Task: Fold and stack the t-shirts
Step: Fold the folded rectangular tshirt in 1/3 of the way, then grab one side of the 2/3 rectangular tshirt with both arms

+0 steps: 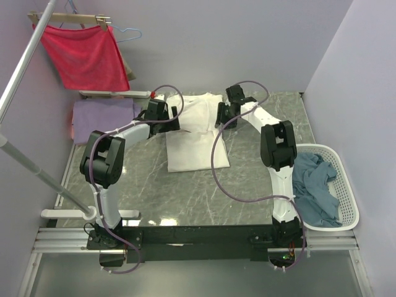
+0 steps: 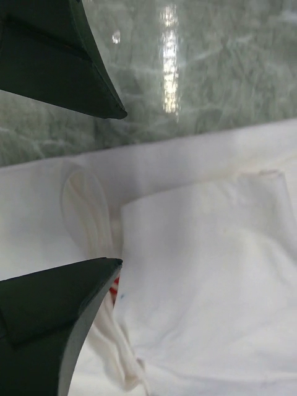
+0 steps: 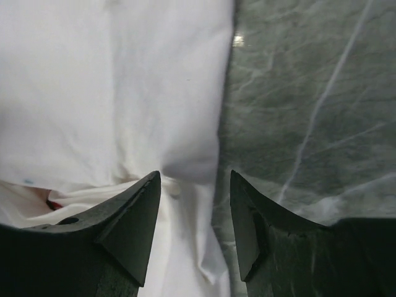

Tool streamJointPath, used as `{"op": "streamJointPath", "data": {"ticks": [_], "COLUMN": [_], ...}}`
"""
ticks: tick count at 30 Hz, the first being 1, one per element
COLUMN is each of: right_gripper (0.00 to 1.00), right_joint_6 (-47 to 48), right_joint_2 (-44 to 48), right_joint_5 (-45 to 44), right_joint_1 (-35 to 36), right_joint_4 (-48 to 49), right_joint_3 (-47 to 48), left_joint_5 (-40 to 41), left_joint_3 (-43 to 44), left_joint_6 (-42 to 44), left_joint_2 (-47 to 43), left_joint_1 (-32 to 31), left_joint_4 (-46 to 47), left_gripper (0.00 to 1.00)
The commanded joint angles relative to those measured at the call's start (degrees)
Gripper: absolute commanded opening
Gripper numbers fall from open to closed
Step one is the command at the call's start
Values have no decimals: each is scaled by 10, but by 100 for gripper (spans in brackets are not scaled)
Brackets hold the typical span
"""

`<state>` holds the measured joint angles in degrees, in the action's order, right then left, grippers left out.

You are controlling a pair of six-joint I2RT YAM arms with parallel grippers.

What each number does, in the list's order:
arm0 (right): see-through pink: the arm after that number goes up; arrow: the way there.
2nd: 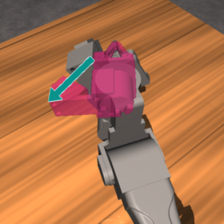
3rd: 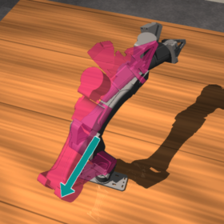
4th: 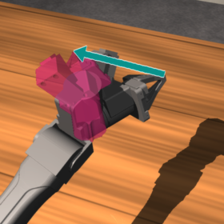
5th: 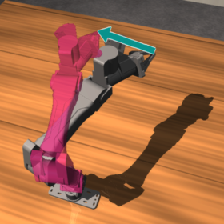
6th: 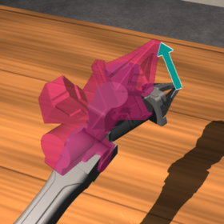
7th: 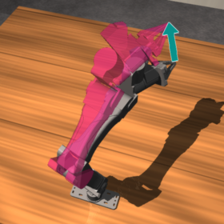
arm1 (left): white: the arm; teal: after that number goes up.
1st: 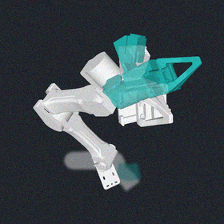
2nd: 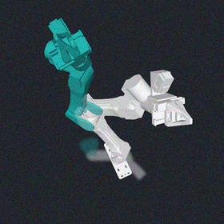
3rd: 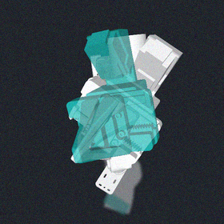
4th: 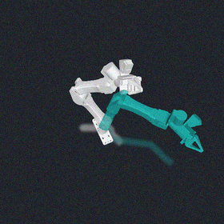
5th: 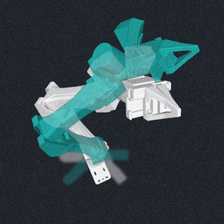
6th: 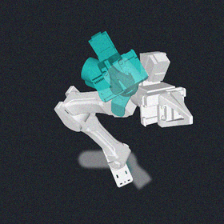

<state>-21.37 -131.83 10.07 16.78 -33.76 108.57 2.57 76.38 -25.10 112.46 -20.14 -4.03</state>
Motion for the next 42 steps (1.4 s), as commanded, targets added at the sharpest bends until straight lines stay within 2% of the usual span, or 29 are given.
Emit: {"op": "streamJointPath", "data": {"ticks": [1,5,8,14,17,20,27,32,35,39,41,42], "right_gripper": [56,58,59,61,62,62,63,63,62,61,60,59], "right_joint_6": [8,11,11,9,8,3,-13,-15,-16,-18,-21,-21], "right_joint_2": [47,103,145,251,285,314,337,323,309,293,287,286], "right_joint_5": [-30,-53,-39,-29,-14,18,86,117,136,156,160,166], "right_joint_1": [-7,-8,-10,-9,-10,-10,-10,-10,-10,-10,-10,-9], "right_joint_4": [37,40,33,66,77,92,148,153,157,160,162,168], "right_joint_3": [-37,-91,-141,-288,-344,-396,-479,-495,-496,-493,-499,-503], "left_joint_5": [30,24,9,-42,-86,-94,-134,-143,-149,-156,-155,-155], "left_joint_3": [-31,-75,-112,-274,-342,-391,-458,-483,-486,-489,-485,-483], "left_joint_6": [23,-12,-27,-68,-86,-99,-127,-142,-147,-158,-160,-161], "left_joint_2": [-52,-107,-138,-234,-276,-304,-320,-324,-308,-273,-262,-249], "left_joint_1": [0,0,0,0,-3,-15,-31,-40,-44,-50,-55,-56], "left_joint_4": [22,13,-5,32,68,82,154,179,192,211,220,220], "left_gripper": [99,99,100,99,99,100,99,99,88,42,37,26]}}
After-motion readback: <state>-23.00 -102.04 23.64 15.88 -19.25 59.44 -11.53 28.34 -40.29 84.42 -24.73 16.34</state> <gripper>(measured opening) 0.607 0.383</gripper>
